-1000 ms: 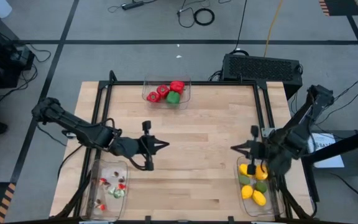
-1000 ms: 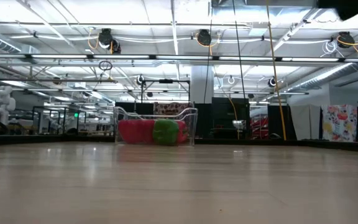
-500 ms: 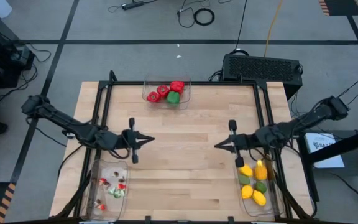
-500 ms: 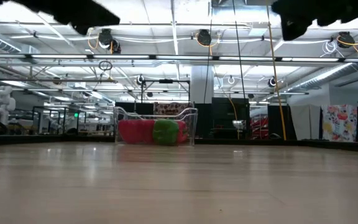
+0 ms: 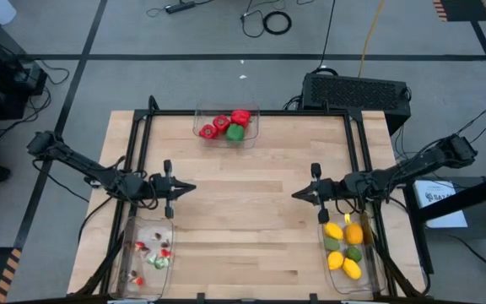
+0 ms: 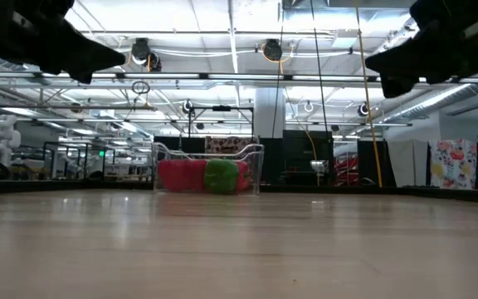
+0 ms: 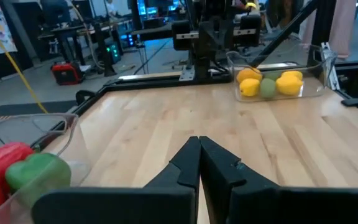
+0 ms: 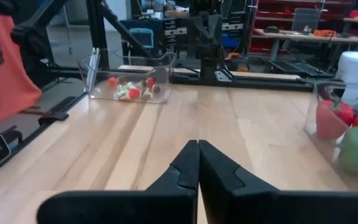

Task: Sort produce into baskets
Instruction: Return To Home Position

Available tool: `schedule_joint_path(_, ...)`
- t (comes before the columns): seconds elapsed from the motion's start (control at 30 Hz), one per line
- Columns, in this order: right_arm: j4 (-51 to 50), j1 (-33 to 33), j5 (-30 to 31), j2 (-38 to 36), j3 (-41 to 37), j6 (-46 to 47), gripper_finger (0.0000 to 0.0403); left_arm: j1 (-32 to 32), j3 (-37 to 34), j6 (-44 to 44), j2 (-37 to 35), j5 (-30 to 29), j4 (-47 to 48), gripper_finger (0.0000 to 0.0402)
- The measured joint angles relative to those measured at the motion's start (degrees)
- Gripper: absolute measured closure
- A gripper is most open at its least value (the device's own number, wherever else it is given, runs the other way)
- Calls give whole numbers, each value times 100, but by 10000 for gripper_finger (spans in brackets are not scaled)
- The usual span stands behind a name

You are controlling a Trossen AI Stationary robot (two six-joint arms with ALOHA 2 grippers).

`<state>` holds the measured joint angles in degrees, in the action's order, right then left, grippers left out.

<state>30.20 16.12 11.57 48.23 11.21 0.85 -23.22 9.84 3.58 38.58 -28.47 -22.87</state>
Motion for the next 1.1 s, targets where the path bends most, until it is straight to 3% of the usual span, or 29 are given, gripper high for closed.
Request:
schedule_joint_path(0.37,313,-3,3,-8,-509,376,403,0,-931,-75,-810,164,-411,389)
schedule_joint_path(0.63,1036,-9,-88,-135,-1051,580,403,4,-943,64,-1222,447,-153,389)
schedule_joint_path(0.9,719,-7,-149,-478,-1042,753,403,523,-945,421,-1561,458,4,389)
schedule_joint_path(1.1,417,-7,-149,-872,-1042,726,403,1300,-947,428,-1714,1463,-5,396)
